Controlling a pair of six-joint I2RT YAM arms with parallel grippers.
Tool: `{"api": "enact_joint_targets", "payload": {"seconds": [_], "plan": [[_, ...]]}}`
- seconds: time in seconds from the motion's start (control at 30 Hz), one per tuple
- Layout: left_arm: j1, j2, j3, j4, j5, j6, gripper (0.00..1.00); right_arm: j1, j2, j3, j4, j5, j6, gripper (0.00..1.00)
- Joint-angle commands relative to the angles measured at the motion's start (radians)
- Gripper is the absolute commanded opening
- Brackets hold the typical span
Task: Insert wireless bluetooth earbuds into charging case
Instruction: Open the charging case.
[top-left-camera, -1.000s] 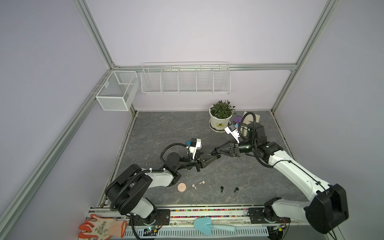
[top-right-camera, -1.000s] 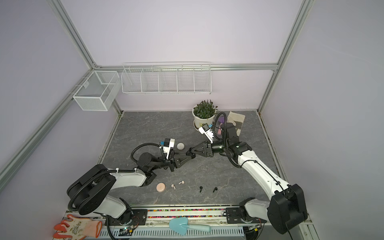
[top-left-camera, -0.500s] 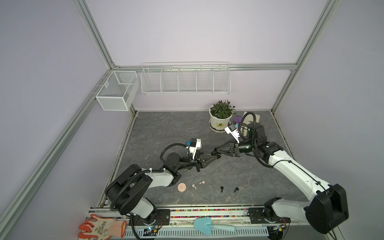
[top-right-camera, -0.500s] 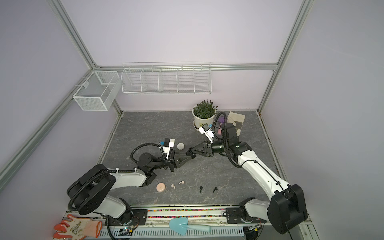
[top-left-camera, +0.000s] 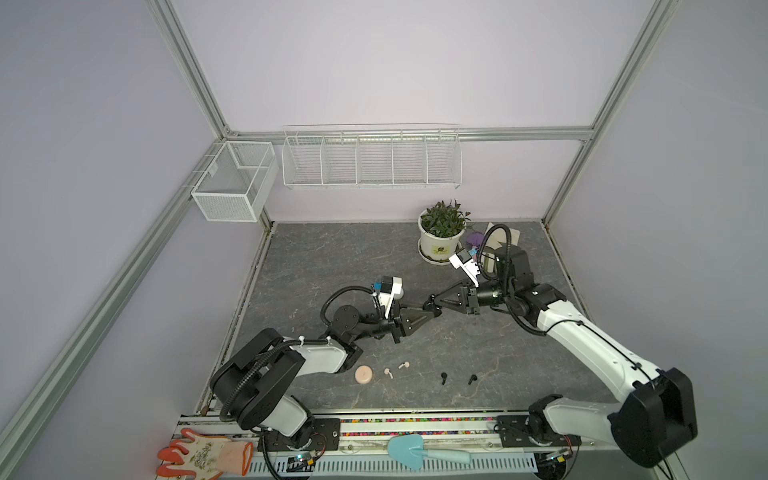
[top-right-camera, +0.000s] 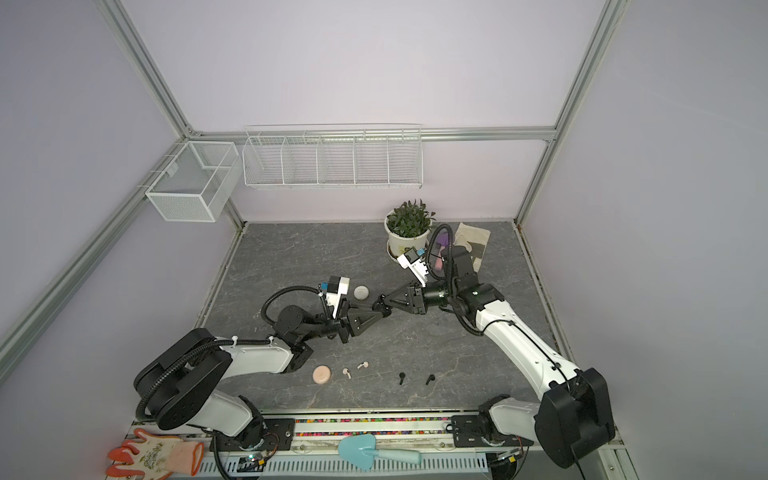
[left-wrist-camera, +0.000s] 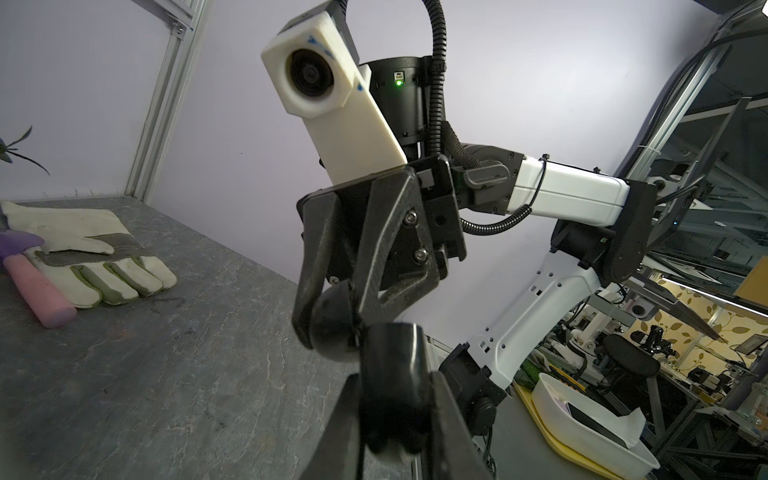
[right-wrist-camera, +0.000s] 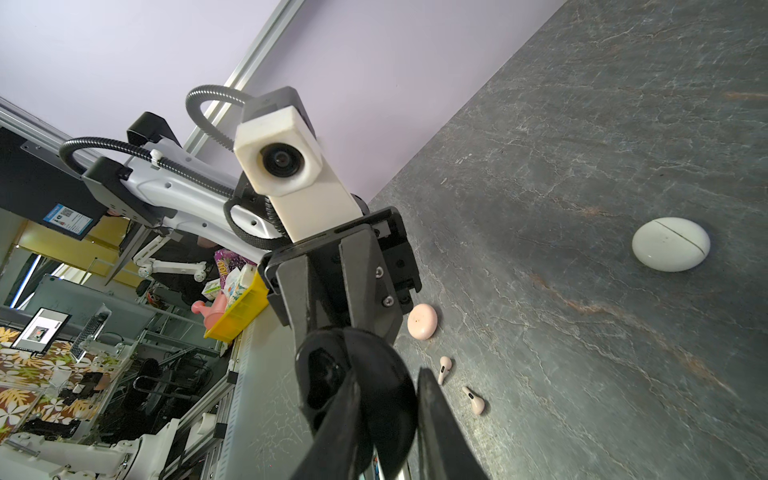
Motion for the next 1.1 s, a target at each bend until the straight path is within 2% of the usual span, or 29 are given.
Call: {"api": "enact_joint_targets", "payload": {"seconds": [0.0,0.33,0.8,0.93,1.07], "plan": [[0.005,0.012,0.027,0.029,-0.041,-0.003,0.12,0.008,-0.024,0.017,-0.048,-0.021,-0.025,0.22],[0.005,0.028,0.034,0.03,-0.04,-0.007,0.19,0.008,-0.038,0.027,-0.073,0.002,-0.032,0.18],[0.028,0.022,0.018,0.03,-0.038,-0.01,0.45,0.009,-0.026,0.121,-0.304,0.105,-0.221,0.16],[0.051,0.021,0.019,0.03,0.0,-0.037,0.51,0.01,-0.026,0.144,-0.316,0.12,-0.256,0.16],[0.061,0.02,0.02,0.03,0.057,-0.082,0.51,0.02,-0.016,0.172,-0.354,0.128,-0.302,0.15]]}}
